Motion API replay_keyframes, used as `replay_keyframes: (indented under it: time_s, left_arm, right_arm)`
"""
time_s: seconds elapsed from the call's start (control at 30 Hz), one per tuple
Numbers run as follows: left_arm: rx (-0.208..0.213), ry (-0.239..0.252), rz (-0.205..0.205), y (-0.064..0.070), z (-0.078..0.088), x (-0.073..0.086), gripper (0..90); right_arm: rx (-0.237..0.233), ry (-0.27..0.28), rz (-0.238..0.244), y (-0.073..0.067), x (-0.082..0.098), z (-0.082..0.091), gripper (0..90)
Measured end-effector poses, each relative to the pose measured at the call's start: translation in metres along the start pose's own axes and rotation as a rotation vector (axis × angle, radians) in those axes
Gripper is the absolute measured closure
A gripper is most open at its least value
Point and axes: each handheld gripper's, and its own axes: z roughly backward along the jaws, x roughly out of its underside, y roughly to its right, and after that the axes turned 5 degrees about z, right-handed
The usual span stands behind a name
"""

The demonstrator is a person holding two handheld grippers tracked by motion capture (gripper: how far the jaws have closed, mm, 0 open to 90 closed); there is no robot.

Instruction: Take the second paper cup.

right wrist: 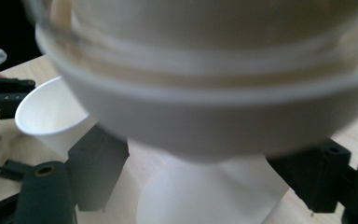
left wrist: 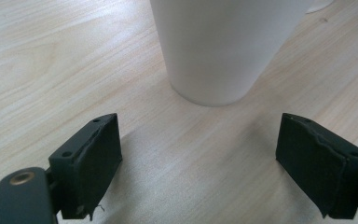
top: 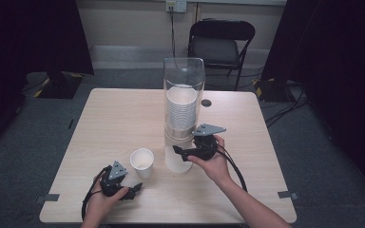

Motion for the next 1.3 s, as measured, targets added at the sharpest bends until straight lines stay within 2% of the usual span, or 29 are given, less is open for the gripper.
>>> replay_keyframes:
  time_s: [0.07,0.17,0.3,0.43,0.53,0.57,0.63,0.7,0.83,1.2,1.27,1.3]
  left_arm:
    - [0.000,0.000,-0.001,0.000,0.000,0.000,13.5]
    - [0.000,0.002,0.001,0.000,0.000,0.000,13.4]
    - [0.001,0.002,0.002,0.000,0.000,0.000,13.4]
    - [0.001,0.004,0.004,0.000,0.000,0.000,13.3]
    - [0.001,0.004,0.004,0.000,0.000,0.000,13.3]
    - [0.001,0.003,0.003,0.000,0.000,0.000,13.2]
    - [0.001,0.002,0.002,0.000,0.000,0.000,13.2]
    - [0.001,0.003,0.003,0.000,0.000,0.000,13.2]
    - [0.001,0.001,0.000,0.000,0.000,0.000,13.2]
    - [0.000,0.001,0.001,0.000,0.000,0.000,13.2]
    - [0.001,0.004,0.002,0.000,0.000,0.000,13.2]
    - [0.001,0.004,0.003,0.000,0.000,0.000,13.2]
  right_arm:
    - [-0.005,0.007,0.007,-0.001,-0.004,-0.004,26.8]
    - [0.001,0.035,-0.008,0.000,-0.005,-0.004,28.3]
    - [-0.001,0.031,-0.004,0.003,-0.005,-0.004,33.9]
    - [-0.012,0.039,0.004,0.004,-0.003,-0.004,35.4]
    - [-0.014,0.063,0.008,0.004,0.001,-0.004,36.0]
    - [-0.016,0.091,0.007,0.003,0.005,-0.005,36.3]
    - [-0.013,0.103,0.023,0.002,0.008,-0.005,36.5]
    - [-0.010,0.114,0.016,0.002,0.010,-0.005,36.7]
    - [-0.006,0.110,0.037,0.002,0.010,-0.006,37.0]
    - [-0.006,0.125,0.038,0.001,0.014,-0.006,37.2]
    - [-0.001,0.119,0.040,0.001,0.014,-0.005,37.3]
    - [-0.004,0.090,0.041,0.001,0.019,-0.008,38.0]
